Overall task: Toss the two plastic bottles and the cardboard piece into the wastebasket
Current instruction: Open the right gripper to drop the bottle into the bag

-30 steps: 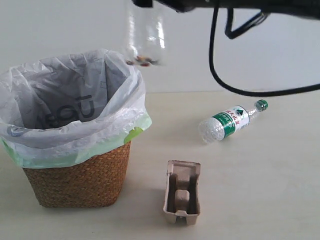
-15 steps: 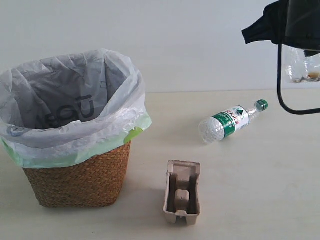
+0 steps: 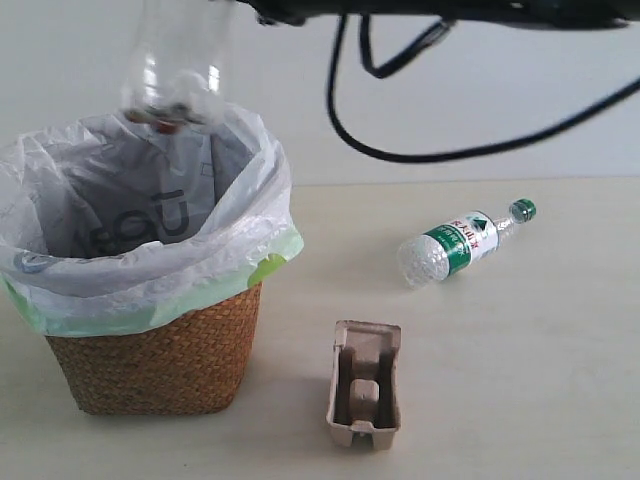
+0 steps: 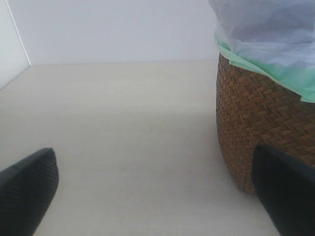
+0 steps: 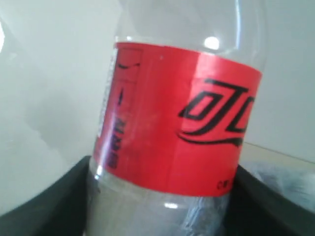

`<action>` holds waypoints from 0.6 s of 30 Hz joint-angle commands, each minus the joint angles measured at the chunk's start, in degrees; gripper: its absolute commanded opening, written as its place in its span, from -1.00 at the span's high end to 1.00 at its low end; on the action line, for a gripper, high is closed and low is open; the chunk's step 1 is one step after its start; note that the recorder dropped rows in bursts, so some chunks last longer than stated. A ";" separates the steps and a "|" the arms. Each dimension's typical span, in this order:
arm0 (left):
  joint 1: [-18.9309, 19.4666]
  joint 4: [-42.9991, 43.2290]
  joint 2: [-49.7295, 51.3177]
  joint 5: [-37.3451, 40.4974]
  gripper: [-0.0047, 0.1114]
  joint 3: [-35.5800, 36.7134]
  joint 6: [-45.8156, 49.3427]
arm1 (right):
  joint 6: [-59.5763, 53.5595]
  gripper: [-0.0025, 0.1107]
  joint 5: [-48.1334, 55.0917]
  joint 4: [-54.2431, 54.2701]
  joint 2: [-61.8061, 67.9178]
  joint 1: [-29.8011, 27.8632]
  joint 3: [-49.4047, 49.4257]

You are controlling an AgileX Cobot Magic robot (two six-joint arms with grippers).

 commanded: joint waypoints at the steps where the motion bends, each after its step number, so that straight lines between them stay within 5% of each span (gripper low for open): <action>1: 0.14 -0.12 -0.18 -0.48 -0.94 -0.21 -0.50 | 7.18 -0.90 -1.38 -2.23 4.09 2.65 -6.44; 7: 0.14 -0.12 -0.18 -0.48 -0.94 -0.21 -0.50 | 8.75 -0.66 -6.23 -6.68 3.91 3.06 -6.55; 13: 0.14 -0.12 -0.18 -0.48 -0.94 -0.21 -0.50 | 9.27 -0.67 -5.26 -7.42 3.91 3.06 -6.55; 18: 0.14 -0.12 -0.18 -0.48 -0.94 -0.21 -0.50 | 16.88 -0.67 -2.47 -20.79 3.91 3.06 -6.55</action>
